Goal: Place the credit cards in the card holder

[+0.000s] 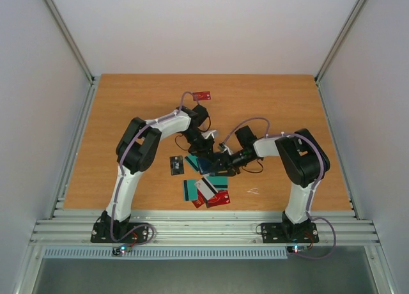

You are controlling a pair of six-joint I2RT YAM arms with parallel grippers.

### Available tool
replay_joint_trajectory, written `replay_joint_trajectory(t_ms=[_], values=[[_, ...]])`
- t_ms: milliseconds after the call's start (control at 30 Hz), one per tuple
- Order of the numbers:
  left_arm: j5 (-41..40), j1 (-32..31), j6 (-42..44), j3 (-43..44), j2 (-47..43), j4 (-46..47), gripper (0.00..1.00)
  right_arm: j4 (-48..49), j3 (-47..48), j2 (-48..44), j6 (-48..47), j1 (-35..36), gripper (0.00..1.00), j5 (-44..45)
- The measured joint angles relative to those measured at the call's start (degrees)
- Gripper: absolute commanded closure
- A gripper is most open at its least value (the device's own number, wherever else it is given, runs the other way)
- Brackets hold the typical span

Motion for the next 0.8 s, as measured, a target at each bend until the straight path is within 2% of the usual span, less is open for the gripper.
replay_joint_trajectory(t_ms=[133, 433, 633, 800], values=[[2.3, 0.7, -1.9, -0.1, 0.7, 0.3, 0.92, -0.3, 0.0, -0.2, -0.3, 2.2, 0.54, 0.0], [12.8, 4.1, -7.5, -2.3, 2.8, 3.1, 0.91, -3.0, 0.0, -1.6, -2.4, 5.8, 0.55, 0.9], [12.2, 4.1, -6.4, -3.7, 2.1, 3.9, 0.91, -3.7, 0.0, -3.1, -2.0, 6.1, 0.52, 3.3], [7.1, 4.1, -5.1, -8.5, -2.6, 6.5, 0.91, -2.3, -0.3, -8.7, 5.8, 6.0, 0.51, 10.6]])
